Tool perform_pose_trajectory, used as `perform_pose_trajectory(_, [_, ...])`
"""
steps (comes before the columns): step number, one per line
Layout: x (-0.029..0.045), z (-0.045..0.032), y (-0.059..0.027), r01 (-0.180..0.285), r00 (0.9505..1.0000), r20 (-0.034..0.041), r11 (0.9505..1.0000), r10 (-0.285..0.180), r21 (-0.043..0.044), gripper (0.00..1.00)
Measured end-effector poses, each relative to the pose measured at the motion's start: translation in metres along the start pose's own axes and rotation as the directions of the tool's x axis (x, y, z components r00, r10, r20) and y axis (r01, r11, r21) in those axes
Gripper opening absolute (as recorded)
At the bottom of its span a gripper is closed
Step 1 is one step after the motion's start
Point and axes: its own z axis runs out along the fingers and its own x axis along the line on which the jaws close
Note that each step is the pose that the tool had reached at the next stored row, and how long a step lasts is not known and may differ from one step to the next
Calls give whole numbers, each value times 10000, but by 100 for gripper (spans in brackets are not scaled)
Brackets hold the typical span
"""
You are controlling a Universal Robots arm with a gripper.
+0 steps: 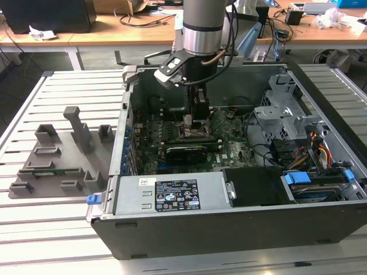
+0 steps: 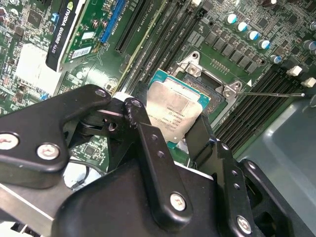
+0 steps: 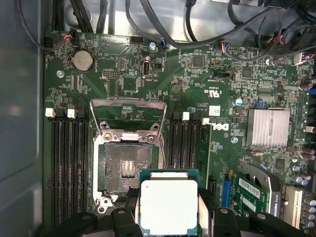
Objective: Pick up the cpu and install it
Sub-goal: 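Place the cpu into insertion slot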
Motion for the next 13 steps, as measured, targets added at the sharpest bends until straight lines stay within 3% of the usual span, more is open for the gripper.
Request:
perform_pose_trajectory(6, [36,67,2,3,10000,4,10000,-3,0,55])
perform_pose_trajectory(7, [39,80,2,4,10000,-52,10000,-4,-2,55])
perform_pose_trajectory(9, [41,91,3,11,9997,-240,10000,-12,-9,55])
perform_pose_trajectory(10, [117,139,8,27,9983,-588,10000,-28,-24,55])
perform_pose_trajectory(11, [153,291,16,27,9983,-590,10000,-27,-13,55])
perform_pose_trajectory(13, [177,309,18,21,9982,-606,10000,-22,-12,55])
